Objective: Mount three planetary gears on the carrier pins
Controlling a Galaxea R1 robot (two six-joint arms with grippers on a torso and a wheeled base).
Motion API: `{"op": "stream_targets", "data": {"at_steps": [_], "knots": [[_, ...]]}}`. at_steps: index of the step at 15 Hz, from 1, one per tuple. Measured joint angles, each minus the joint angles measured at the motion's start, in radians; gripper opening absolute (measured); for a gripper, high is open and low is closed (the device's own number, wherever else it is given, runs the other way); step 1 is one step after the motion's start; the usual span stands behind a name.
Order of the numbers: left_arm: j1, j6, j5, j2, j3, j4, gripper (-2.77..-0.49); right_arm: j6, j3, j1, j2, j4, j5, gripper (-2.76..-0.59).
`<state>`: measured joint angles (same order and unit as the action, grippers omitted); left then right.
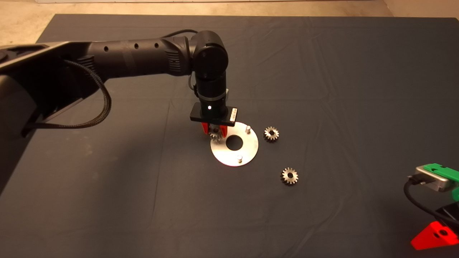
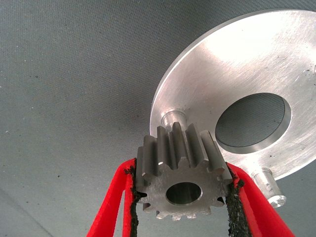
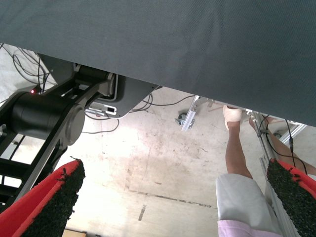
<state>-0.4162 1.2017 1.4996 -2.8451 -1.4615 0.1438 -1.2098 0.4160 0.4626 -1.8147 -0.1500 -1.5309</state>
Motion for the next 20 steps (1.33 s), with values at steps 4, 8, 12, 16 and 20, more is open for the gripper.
{"op": "stream_targets", "data": {"at_steps": [4, 8, 12, 16, 20], "knots": [[0.000, -0.007, 0.000, 0.000, -0.004, -0.001, -2.38, 0.000, 0.000, 0.000, 0.000, 0.000, 0.000, -0.61], [-0.001, -0.025, -0.001, 0.000, -0.016, -0.009, -2.38, 0.000, 0.000, 0.000, 0.000, 0.000, 0.000, -0.61], [-0.001, -0.025, 0.000, -0.003, -0.018, -0.009, -2.38, 0.000, 0.000, 0.000, 0.000, 0.000, 0.000, -0.61], [-0.003, -0.025, -0.001, -0.003, -0.025, -0.007, -2.38, 0.000, 0.000, 0.000, 0.000, 0.000, 0.000, -0.61], [-0.003, -0.025, -0.001, -0.003, -0.025, -0.007, -2.38, 0.000, 0.000, -0.004, 0.000, 0.000, 0.000, -0.61]]}}
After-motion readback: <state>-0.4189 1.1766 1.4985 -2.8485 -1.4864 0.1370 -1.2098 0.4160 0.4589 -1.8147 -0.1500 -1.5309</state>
